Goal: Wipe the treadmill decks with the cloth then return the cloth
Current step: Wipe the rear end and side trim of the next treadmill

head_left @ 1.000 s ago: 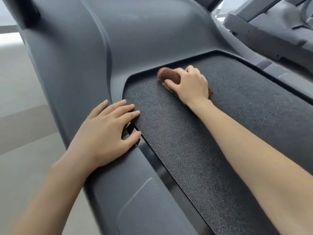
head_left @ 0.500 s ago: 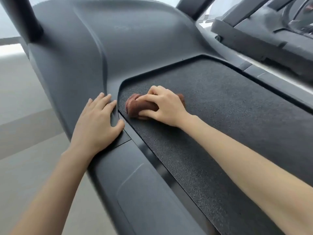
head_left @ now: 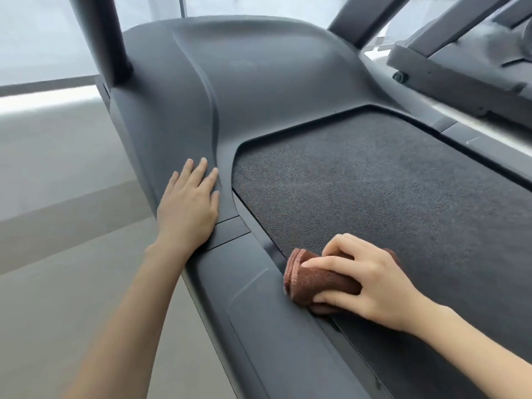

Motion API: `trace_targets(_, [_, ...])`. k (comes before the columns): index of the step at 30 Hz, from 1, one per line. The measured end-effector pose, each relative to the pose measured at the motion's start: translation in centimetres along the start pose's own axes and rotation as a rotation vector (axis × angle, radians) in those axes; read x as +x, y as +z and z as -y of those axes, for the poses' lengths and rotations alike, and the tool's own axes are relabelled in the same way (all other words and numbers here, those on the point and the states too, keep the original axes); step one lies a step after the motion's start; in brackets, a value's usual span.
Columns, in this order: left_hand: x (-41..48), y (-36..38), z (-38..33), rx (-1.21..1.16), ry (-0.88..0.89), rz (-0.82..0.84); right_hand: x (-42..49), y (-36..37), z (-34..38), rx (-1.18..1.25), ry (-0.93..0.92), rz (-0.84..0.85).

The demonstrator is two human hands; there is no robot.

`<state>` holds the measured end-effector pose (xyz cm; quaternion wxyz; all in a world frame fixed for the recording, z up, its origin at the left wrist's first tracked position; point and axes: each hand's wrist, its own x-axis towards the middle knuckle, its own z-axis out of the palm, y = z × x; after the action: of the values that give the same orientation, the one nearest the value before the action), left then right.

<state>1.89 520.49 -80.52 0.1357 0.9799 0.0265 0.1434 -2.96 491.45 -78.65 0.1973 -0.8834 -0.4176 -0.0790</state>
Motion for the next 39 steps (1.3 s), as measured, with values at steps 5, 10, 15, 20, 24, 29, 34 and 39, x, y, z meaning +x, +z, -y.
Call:
trace_targets(5, [0.3,-0.6,2.4,0.089,0.122,0.106,7.3,3.0,-0.3,-0.035,0.081,-0.066])
trace_targets(10, [-0.2,-0.1,1.9,0.083,0.098,0.072,14.4,5.1,-1.4,-0.105,0.169,-0.093])
trace_targets(15, [-0.2,-0.3,1.9,0.094,0.102,0.096,12.1,4.2,-0.7,-0.087,0.131,-0.065])
trace_targets(20, [-1.0,-0.4,0.5,0.102,0.071,0.161,2.4,0.5,1.3,-0.017,0.077,0.013])
trace_targets(24, [-3.5,0.2,-3.0,0.076,0.133,0.203,-7.3,-2.2,3.6,-0.041,0.115,0.02])
trace_targets(29, [-5.8,0.9,-7.8,0.048,0.309,0.275,-17.0,-4.4,5.7,-0.096,0.176,-0.011])
trace_targets(34, [-5.2,2.1,-10.3,0.049,0.341,0.328,-17.0,-3.7,4.2,-0.258,0.183,-0.103])
trace_targets(39, [-3.1,2.7,-10.7,0.046,0.373,0.353,-11.5,-3.6,-2.2,-0.355,0.577,-0.271])
